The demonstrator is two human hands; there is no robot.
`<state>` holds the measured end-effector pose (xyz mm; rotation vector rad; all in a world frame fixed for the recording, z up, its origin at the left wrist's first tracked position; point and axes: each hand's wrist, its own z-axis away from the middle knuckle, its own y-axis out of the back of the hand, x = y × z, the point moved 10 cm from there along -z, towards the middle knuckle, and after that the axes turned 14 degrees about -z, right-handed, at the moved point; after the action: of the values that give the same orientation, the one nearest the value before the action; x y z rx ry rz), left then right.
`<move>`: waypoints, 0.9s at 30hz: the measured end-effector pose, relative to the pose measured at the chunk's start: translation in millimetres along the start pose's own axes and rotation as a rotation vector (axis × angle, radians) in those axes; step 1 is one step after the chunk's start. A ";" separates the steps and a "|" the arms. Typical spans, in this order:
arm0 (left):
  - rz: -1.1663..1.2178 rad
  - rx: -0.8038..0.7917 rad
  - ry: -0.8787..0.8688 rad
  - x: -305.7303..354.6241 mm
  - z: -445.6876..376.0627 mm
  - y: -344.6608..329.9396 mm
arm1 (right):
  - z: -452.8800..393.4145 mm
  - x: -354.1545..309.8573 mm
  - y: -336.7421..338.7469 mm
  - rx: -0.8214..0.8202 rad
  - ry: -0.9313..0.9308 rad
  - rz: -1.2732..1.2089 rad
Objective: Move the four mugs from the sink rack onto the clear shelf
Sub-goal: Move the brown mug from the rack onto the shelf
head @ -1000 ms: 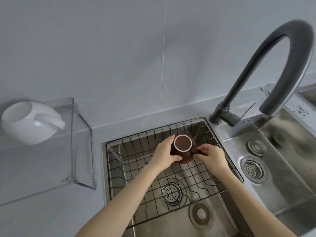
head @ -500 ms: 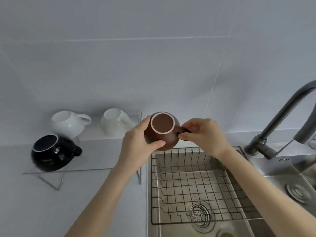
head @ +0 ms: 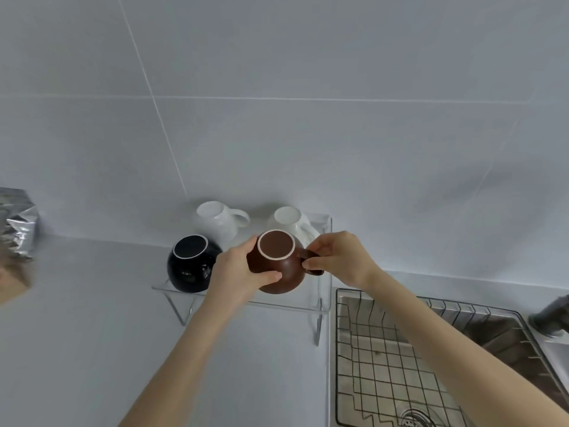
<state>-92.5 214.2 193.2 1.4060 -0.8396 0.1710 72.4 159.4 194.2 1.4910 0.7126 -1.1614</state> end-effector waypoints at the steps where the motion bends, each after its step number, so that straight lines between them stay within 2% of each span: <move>1: -0.003 -0.008 0.006 -2.4 -1.2 -2.0 | -1.6 3.7 -2.4 -0.003 -0.012 -0.011; 12: 0.015 -0.104 0.029 -20.4 -9.7 -23.4 | -10.8 29.2 -14.8 -0.004 -0.054 0.028; 27: 0.015 -0.071 0.034 -27.4 -9.2 -31.2 | -18.8 31.8 -16.1 -0.049 -0.062 -0.010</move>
<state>-90.3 226.2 152.5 1.3271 -0.8209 0.1743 74.5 177.0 158.0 1.4058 0.7021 -1.1845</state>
